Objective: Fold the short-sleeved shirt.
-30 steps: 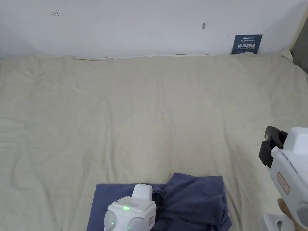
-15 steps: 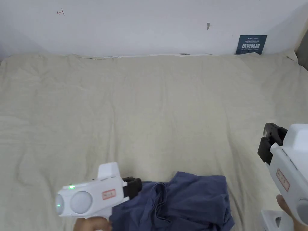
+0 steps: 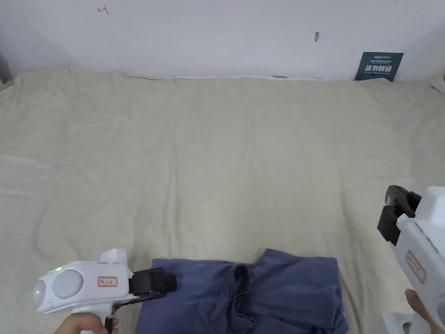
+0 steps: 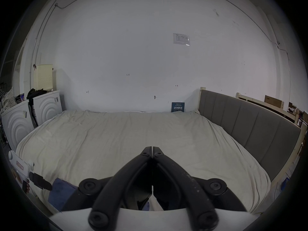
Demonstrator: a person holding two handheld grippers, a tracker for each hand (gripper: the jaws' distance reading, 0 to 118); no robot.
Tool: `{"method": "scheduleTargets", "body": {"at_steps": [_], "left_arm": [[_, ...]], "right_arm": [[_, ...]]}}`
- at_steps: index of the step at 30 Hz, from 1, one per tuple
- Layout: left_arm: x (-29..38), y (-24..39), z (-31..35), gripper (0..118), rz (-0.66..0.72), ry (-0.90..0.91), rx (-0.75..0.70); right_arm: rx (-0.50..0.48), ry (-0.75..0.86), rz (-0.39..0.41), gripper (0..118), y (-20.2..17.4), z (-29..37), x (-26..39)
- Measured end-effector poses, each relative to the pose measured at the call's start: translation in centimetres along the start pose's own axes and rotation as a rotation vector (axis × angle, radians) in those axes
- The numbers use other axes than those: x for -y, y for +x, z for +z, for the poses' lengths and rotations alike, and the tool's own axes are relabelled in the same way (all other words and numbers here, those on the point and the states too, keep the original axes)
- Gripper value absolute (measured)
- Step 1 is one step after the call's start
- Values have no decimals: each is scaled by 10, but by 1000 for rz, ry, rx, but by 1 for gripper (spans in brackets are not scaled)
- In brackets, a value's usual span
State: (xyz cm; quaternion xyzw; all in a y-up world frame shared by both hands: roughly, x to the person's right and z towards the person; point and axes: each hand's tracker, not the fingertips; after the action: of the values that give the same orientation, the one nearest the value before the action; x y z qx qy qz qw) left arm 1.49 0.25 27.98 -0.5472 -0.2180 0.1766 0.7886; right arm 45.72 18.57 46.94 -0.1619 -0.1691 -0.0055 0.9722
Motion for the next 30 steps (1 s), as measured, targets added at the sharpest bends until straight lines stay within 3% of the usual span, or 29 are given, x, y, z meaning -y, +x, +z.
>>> {"method": "scheduleTargets", "body": {"at_steps": [2,4,6,9,12,13,17,22,30], "left_arm": [[4,-4,-12,109,-19,-21,8],[9,2,-18,88,-65,-2,-42],[13,14,-15,86,-157,-2,-45],[20,24,-13,45,-264,13,-125],[18,22,-13,18,-219,13,-74],[19,24,-11,14,-196,22,-49],[22,33,3,11,-234,53,-76],[9,22,40,11,-172,134,-53],[-10,-16,111,11,-106,206,-252]], "right_arm": [[1,-4,3,2,0,0,0],[3,-9,5,2,0,-1,0],[10,-11,5,2,1,-1,2],[9,-19,-9,2,2,-4,3],[4,-20,-20,2,0,-5,3],[1,-18,-21,2,-1,-5,3],[-12,-14,-17,2,-6,-7,1],[-29,-2,-18,2,-12,-11,-4],[-63,10,-17,2,-24,-11,-9]]}}
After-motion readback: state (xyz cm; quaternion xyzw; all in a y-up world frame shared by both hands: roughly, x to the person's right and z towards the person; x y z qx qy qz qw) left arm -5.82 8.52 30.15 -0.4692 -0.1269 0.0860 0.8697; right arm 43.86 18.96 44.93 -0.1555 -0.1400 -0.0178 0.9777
